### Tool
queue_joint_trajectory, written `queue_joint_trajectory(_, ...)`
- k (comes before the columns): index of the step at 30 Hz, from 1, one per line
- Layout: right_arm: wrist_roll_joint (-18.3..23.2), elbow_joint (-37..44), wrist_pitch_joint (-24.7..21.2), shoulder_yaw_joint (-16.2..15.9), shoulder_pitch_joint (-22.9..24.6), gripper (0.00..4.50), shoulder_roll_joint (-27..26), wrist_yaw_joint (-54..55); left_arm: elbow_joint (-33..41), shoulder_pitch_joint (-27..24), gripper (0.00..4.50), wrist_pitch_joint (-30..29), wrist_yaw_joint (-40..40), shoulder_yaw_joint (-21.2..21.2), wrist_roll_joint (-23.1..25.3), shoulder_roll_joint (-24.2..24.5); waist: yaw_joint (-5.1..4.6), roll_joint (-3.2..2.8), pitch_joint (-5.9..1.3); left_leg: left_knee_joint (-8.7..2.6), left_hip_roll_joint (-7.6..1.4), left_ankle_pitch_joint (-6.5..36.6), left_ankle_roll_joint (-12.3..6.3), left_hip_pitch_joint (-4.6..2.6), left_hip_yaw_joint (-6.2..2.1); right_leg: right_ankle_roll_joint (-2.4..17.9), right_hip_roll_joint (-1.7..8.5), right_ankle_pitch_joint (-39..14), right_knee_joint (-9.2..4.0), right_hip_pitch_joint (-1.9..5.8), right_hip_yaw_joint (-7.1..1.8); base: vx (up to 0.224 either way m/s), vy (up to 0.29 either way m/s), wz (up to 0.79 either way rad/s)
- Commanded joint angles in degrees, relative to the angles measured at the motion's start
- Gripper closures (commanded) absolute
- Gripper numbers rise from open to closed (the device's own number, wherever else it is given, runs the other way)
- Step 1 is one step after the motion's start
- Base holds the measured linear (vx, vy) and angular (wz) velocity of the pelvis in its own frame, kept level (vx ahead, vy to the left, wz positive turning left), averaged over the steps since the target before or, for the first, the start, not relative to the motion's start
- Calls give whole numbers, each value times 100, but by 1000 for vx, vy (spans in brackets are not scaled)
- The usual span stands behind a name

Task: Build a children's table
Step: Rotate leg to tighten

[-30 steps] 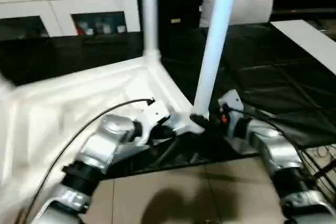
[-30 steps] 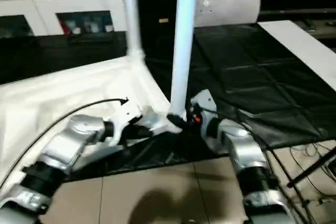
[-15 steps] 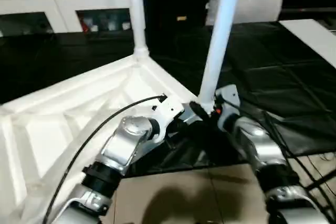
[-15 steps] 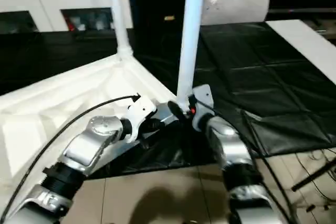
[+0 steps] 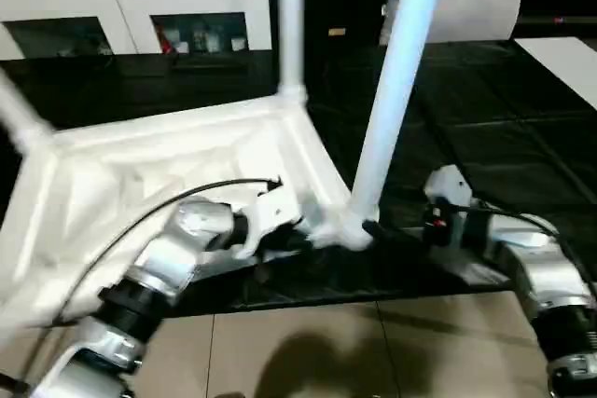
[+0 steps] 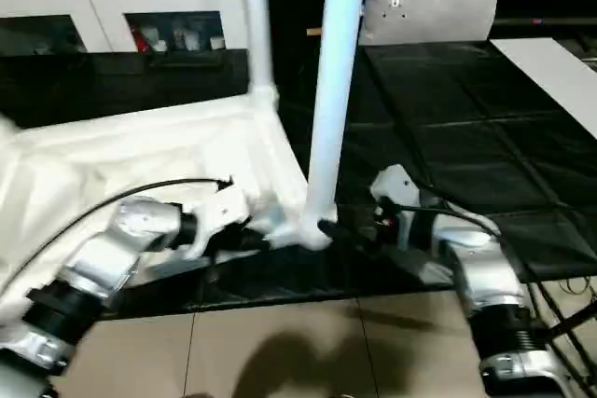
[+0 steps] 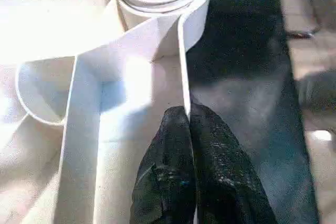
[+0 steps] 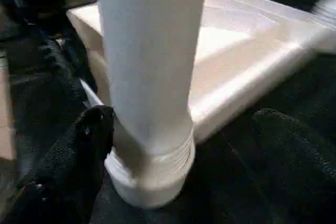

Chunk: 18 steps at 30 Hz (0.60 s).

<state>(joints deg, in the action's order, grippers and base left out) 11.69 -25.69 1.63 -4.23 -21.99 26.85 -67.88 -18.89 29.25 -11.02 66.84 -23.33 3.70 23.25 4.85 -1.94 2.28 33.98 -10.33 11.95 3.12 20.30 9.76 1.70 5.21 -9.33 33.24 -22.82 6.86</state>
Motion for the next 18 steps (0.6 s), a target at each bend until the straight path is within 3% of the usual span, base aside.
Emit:
queue_joint_trajectory(1,96,147,-27,-104,1,20,75,-270,-108,3,450,153,386,-383,140,78,15,13,-346,-383,-330,884,-586,-13,-72,1198,391,-1292,-346,323,-340,0,0,0)
queue_joint_trajectory(5,124,276,-211,-443,31,56,191,-842,-124,92,450,440,944,-575,60,295,63,24,-361,-371,-331,735,-662,-4,-70,1340,389,-907,-278,339,-340,0,0,0)
queue_joint_trajectory(12,43,195,-192,-588,-8,117,141,-997,-114,129,450,527,1172,-595,-8,283,81,35,-343,-392,-330,905,-499,-7,-70,1218,407,-1345,-330,338,-345,0,0,0)
queue_joint_trajectory(18,58,224,-307,-730,11,164,146,-1120,-182,144,450,602,1239,-627,-34,252,93,38,-362,-377,-329,733,-526,-3,-70,1231,404,-1174,-305,341,-346,0,0,0)
